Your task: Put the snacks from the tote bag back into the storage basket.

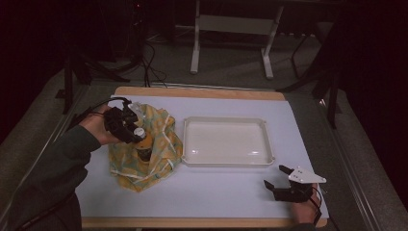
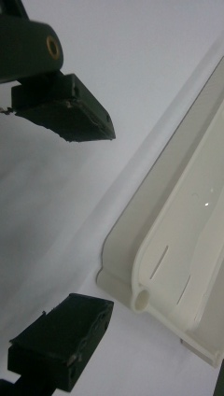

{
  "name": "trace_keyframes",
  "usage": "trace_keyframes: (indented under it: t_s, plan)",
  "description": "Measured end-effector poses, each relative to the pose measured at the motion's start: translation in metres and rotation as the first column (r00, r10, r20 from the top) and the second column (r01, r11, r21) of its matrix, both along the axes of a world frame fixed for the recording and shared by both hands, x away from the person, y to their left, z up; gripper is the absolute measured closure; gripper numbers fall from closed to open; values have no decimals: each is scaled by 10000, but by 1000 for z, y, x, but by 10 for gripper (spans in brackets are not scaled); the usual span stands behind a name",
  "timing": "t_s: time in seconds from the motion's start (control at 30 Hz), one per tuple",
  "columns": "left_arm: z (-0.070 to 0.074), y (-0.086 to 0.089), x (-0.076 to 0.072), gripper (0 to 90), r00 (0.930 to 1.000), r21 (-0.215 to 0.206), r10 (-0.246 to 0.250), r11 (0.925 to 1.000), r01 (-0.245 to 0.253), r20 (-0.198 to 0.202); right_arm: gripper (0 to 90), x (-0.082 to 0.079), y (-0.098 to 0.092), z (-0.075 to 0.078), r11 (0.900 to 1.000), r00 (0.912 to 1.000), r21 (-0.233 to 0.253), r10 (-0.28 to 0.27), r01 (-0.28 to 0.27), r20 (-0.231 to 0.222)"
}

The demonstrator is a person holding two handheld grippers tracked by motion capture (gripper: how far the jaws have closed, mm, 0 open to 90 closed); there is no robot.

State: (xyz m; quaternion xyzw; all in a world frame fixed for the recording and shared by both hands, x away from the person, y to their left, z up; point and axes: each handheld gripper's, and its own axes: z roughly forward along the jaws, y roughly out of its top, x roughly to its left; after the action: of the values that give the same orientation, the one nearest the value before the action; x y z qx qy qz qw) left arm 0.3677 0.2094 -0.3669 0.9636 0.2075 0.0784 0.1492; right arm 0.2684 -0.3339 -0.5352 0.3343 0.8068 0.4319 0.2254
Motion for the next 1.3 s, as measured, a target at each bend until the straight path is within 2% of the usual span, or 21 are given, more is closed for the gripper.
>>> trace_keyframes:
  t_s: [0.23,0.5,0.87,1.3]
  plan:
    - [1,-4,6,578,9996,124,-49,9999,52,-292,150,0,0,0,10000,10000,6,0,0,-4]
    - [3,-10,4,590,9998,269,-177,9995,179,-80,150,0,0,0,10000,10000,-14,7,-7,-5]
    - [9,-10,2,592,9993,563,-299,9979,311,-215,150,0,0,0,10000,10000,-14,10,-10,-6]
    - [21,-10,-2,592,9997,728,-252,9970,256,-66,150,0,0,0,10000,10000,-8,8,-8,-9]
